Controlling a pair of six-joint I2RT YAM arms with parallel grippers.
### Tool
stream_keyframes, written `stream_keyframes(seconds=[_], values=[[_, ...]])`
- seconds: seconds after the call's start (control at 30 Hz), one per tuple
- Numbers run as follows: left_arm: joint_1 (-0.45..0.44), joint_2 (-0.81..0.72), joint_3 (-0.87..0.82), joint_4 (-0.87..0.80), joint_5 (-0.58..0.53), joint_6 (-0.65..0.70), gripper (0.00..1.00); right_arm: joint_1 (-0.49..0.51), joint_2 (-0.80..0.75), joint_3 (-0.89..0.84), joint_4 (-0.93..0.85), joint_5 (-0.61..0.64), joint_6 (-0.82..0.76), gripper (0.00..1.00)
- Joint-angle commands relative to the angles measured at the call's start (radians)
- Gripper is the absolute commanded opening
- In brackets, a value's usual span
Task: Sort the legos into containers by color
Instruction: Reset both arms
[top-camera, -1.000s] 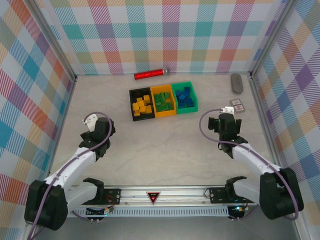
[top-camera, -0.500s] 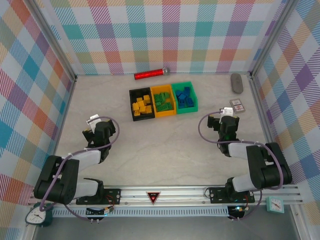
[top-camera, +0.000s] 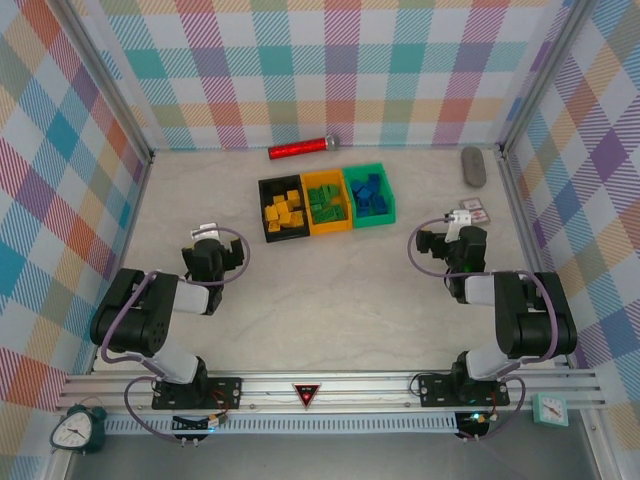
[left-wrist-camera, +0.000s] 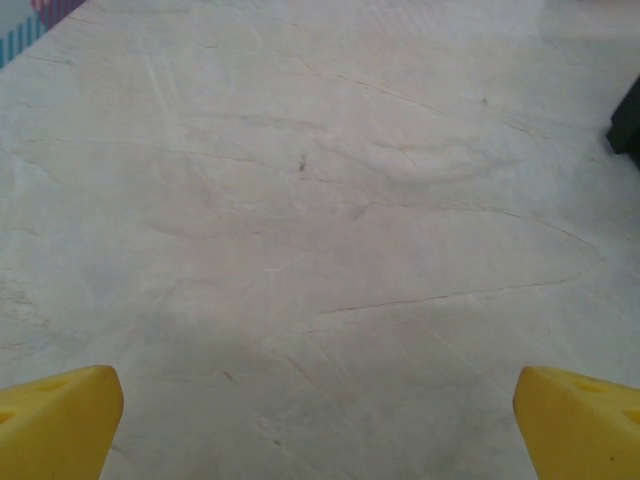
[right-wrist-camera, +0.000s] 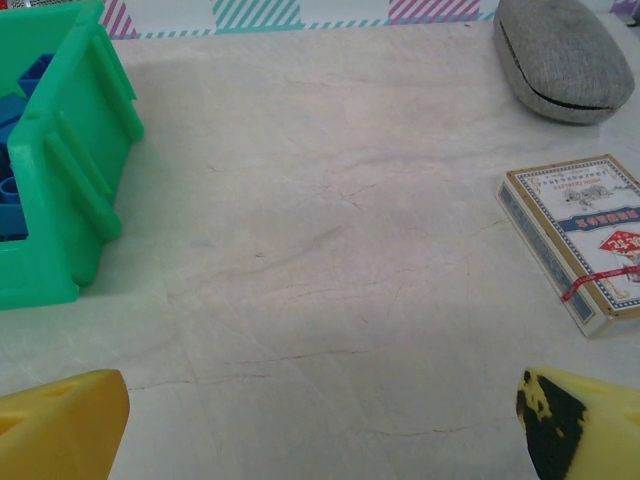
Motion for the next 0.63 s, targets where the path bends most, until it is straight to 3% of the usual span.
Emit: stream_keyframes(seconds=[0.0,0.6], values=[[0.017,-0.004,0.024,0.063,0.041,0.019,1.0,0.0,0.005,0.001,0.026,-0.075,0.015,0.99],[0.017,-0.003,0.023,0.07,0.041,0.02,1.0,0.0,0.004,0.001,0.026,-0.073,0.014,0.99]])
